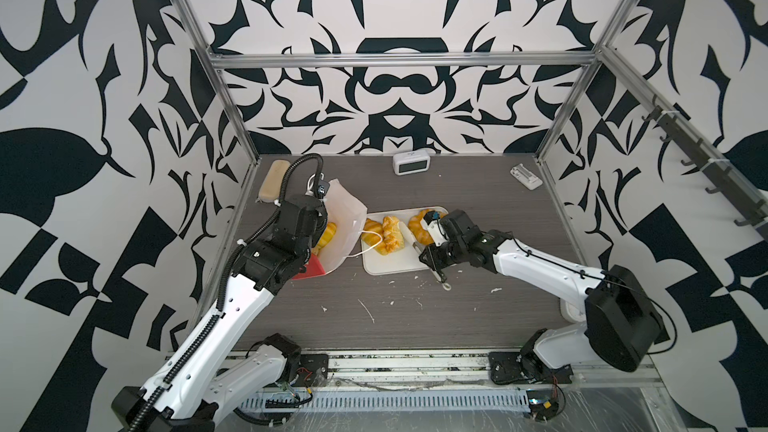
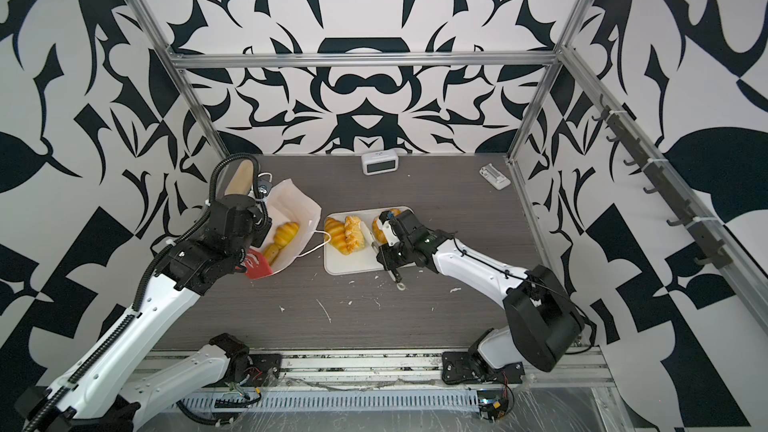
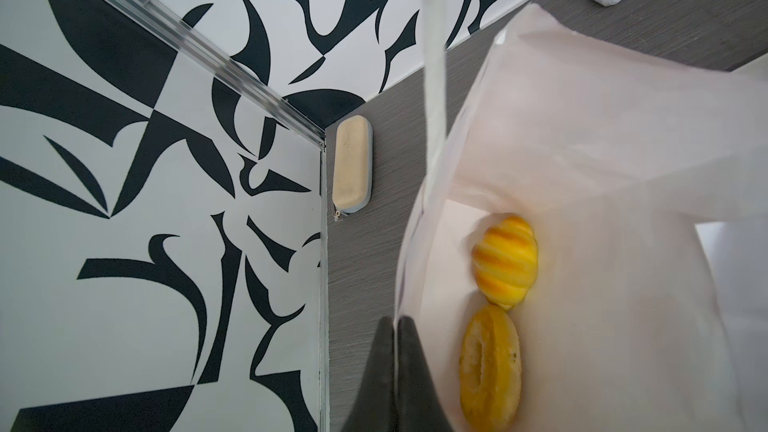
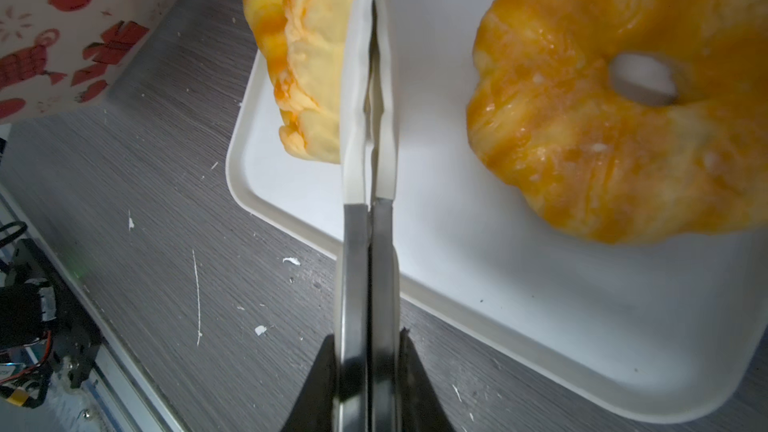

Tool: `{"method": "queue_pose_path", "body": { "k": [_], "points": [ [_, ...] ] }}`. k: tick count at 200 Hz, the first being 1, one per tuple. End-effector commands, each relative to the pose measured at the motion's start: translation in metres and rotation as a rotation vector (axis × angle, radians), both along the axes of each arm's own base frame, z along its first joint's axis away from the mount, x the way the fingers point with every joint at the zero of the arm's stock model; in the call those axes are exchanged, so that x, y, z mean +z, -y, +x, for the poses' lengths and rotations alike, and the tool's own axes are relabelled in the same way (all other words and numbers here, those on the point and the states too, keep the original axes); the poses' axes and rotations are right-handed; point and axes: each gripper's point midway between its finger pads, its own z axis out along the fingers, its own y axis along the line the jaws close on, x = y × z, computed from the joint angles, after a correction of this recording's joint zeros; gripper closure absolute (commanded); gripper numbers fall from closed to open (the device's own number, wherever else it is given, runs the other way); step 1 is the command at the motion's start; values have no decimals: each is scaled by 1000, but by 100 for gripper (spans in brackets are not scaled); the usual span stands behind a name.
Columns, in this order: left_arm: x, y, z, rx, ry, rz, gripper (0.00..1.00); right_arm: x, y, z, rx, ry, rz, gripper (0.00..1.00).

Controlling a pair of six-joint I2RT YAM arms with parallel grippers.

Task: Take the fake bread out of the paper bag
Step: 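Lower the pale twisted bun onto the white tray with the right tongs, then open the right tongs to release the bun beside the ring bread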

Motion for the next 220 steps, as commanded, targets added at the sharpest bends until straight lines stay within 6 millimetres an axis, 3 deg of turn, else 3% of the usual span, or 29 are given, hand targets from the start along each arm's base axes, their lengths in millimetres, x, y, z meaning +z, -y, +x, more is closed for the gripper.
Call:
{"method": "queue_pose_path", "body": {
  "k": [1, 42, 94, 113, 140, 186, 220],
  "points": [
    [7, -1, 0, 7, 40, -37, 100, 19, -4, 14, 29, 47, -18, 100],
    [3, 1, 1, -1, 34, -44, 100, 12, 5, 22, -5, 32, -103, 100],
    [-1, 1, 3, -3, 22, -46, 100, 17, 18, 22, -51, 45, -145, 81],
    [-2, 2, 3, -7, 19, -49, 100, 23, 23, 24, -83, 66, -149, 67],
    [-5, 4, 3, -12, 11, -56, 100, 30, 29, 24, -116, 91, -148, 59],
    [-6, 7, 4, -22, 6, -72, 100, 48, 40, 21, -152, 133, -139, 58],
    [-10, 10, 5, -29, -6, -83, 100, 57, 33, 13, -130, 125, -81, 61]
  ]
}}
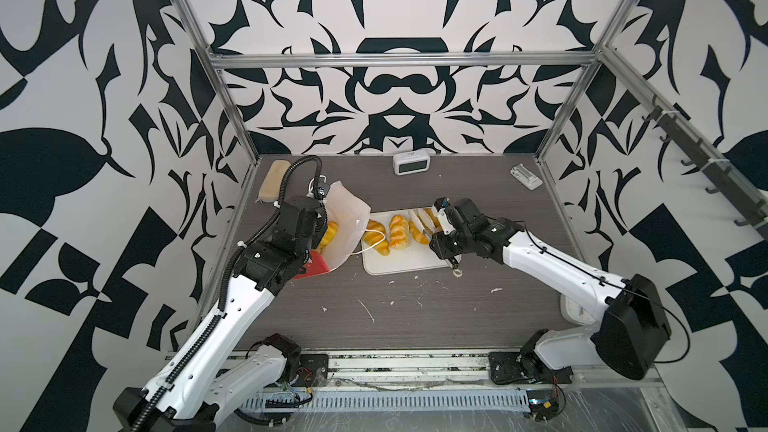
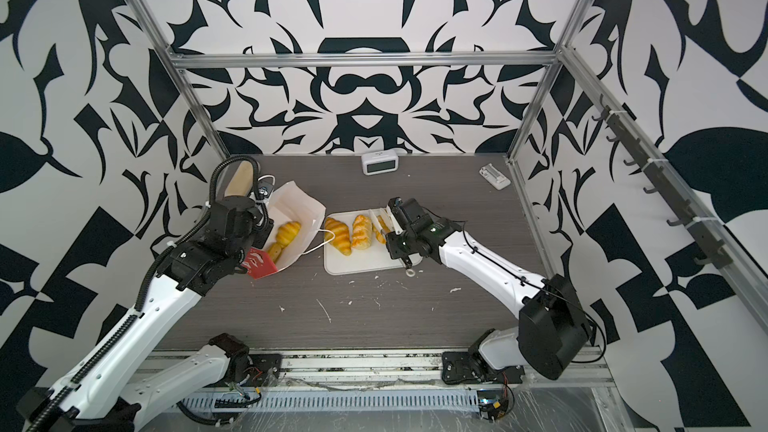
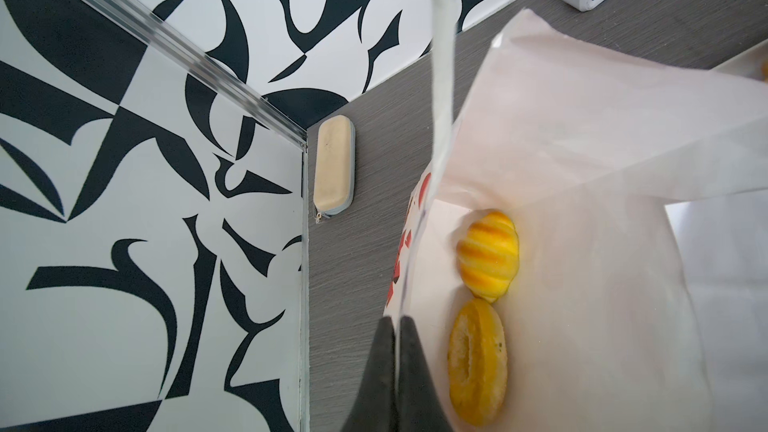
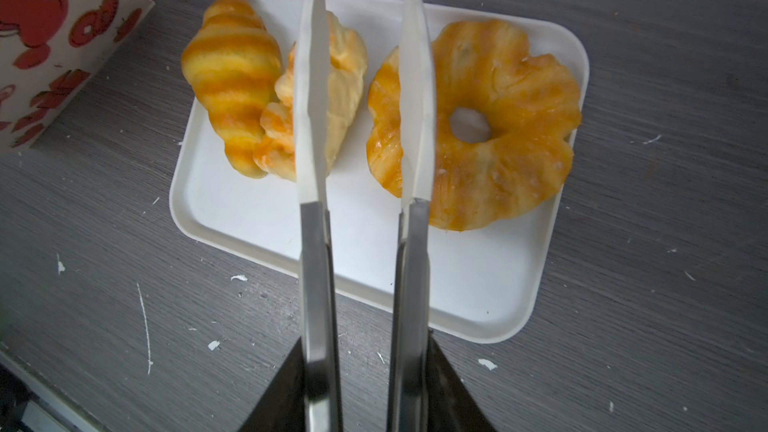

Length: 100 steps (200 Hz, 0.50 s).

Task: Take the fake bread out of the paper bag
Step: 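Open the right tongs to release the bun beside the ring bread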

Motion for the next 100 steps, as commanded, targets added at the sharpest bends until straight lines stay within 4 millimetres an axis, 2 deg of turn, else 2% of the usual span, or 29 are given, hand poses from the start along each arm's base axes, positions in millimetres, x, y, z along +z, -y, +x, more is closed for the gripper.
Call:
{"method": "queue_pose_path", "body": {
  "k": [1, 47, 100],
  "points": [
    [0, 3, 4, 2, 13, -39, 100, 14, -3, -3, 1, 16, 54, 61],
    [-4, 9, 4, -14, -1, -63, 100, 2, -16, -9, 30, -33, 104, 63],
    [-7, 10, 5, -16, -8, -64, 100, -29, -25, -6, 42, -108, 66, 63]
  ]
}}
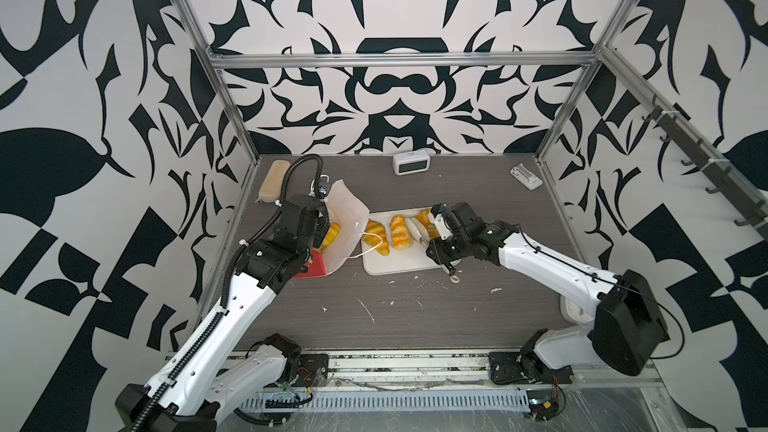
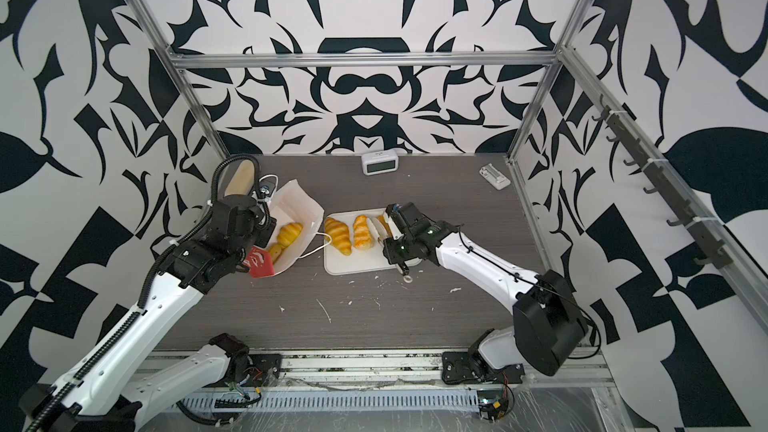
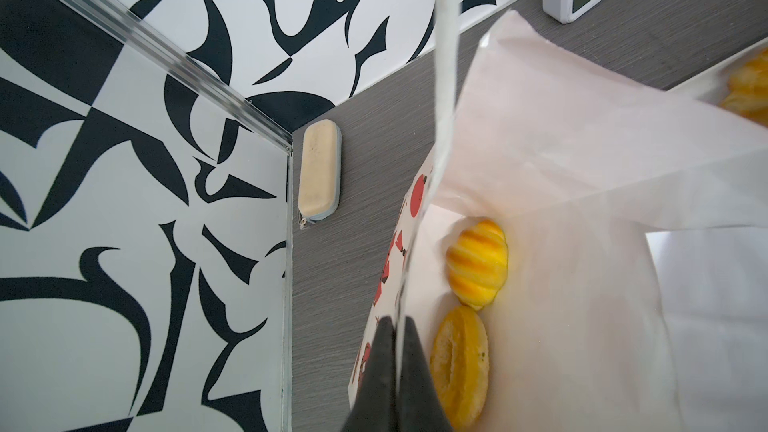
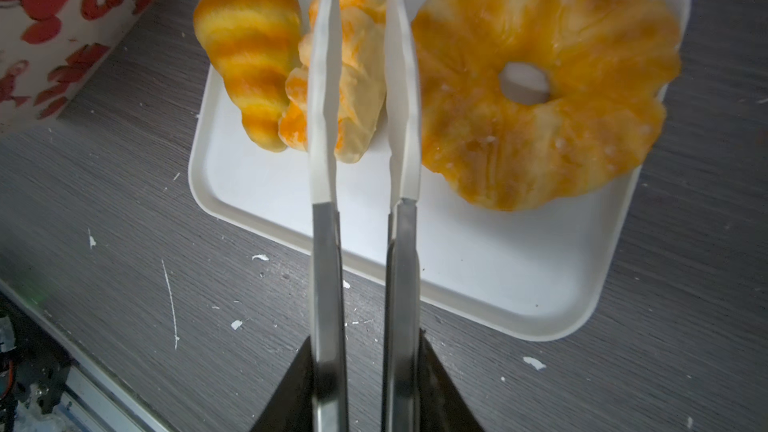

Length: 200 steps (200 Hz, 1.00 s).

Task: Take the fake bread out of the paper bag
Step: 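Open the right tongs to release the bun beside the ring bread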

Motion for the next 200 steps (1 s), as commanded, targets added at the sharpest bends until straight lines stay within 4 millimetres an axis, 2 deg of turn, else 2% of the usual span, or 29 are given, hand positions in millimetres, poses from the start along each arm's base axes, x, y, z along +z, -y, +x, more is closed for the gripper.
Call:
{"method": "queue_pose_path", "body": {
  "k": [1, 41, 93, 150, 200],
  "points": [
    [-5, 2, 2, 2, -1, -28, 100, 2, -11, 7, 4, 13, 30, 63],
    [-6, 3, 1, 1, -3, -33, 100, -10, -16, 15, 9, 0, 2, 64],
    [-11, 5, 1, -4, -11, -41, 100, -1, -31, 25, 39, 31, 21, 64],
    [-13, 5, 0, -8, -16, -46, 100, -6, -17, 17, 10, 30, -8, 65],
    [-12, 9, 1, -22, -19, -56, 100, 25, 2, 18, -52, 121, -30, 62]
  ]
}}
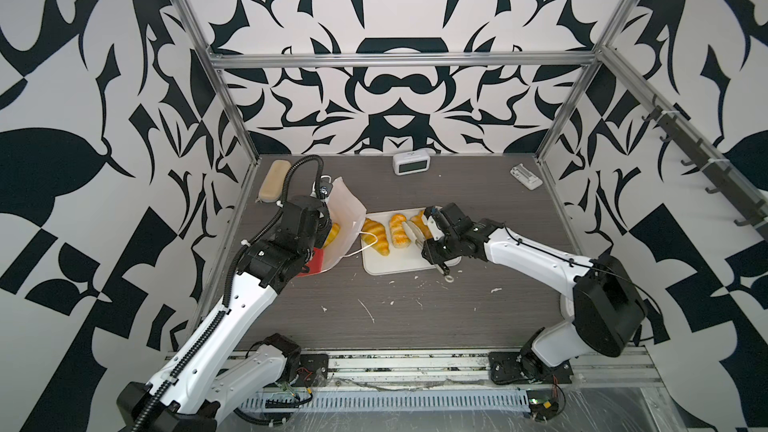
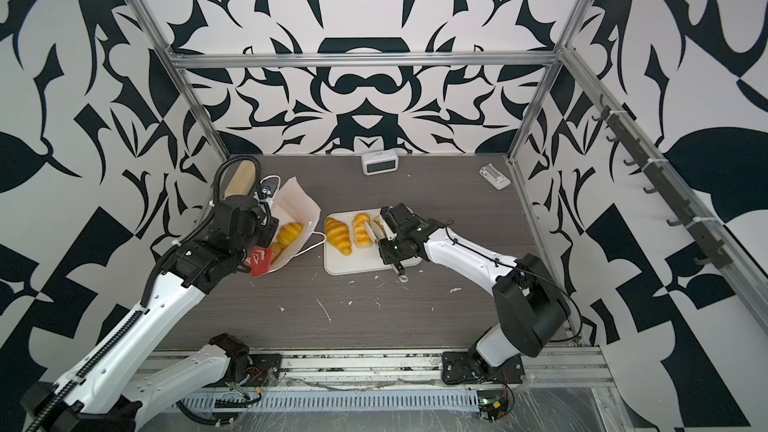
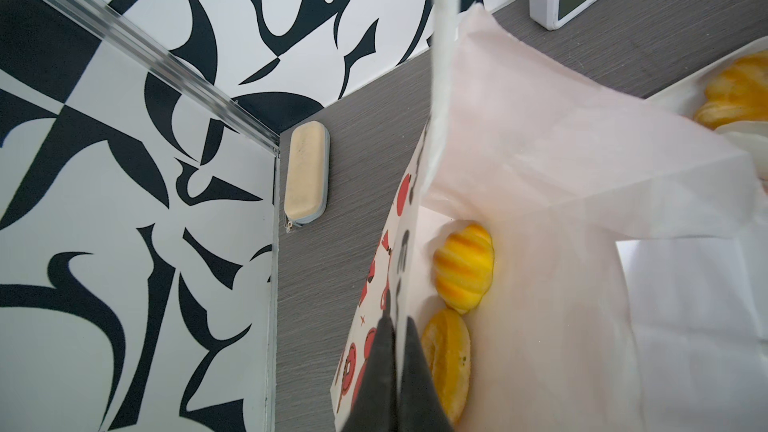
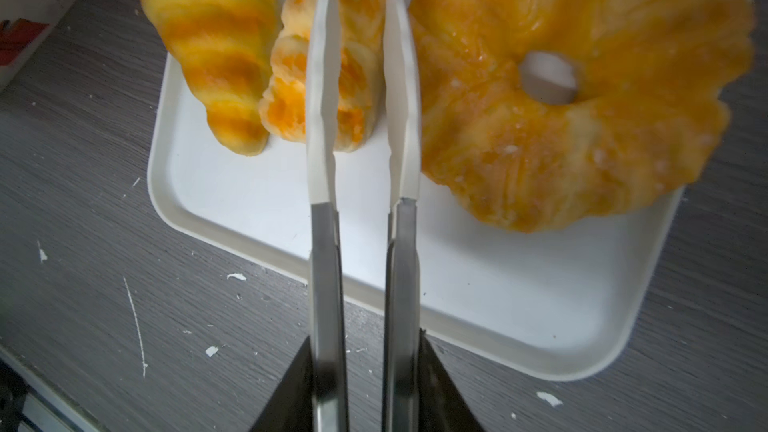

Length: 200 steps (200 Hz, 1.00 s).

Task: Take the fake bread out of the paper bag

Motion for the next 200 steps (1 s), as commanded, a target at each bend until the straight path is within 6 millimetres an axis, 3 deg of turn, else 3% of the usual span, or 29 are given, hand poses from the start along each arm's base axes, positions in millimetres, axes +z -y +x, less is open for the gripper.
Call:
{"method": "queue_pose_path", "body": {
  "k": [1, 41, 77, 99, 140, 177, 200],
  "points": [
    [-6, 3, 0, -9, -14, -24, 100, 33, 8, 8, -42, 103, 8, 62],
    [-13, 17, 1, -61, -50, -55, 100, 89, 15, 5, -38, 233, 70, 63],
    [-15, 39, 2, -112, -74, -57, 100, 154, -7, -8, 44, 326, 245, 64],
    [-17, 56, -1, -136, -80, -4, 100, 176, -23, -18, 102, 353, 293, 64],
    [-23, 79, -9, -158, -90, 26, 100, 177, -39, -36, 170, 340, 311, 66],
    [-34, 77, -17, -152, -102, -7, 100, 145, -44, -58, 210, 244, 291, 68],
    [-42, 70, -20, -138, -108, 17, 100, 131, -60, -74, 249, 196, 314, 69]
  ]
}}
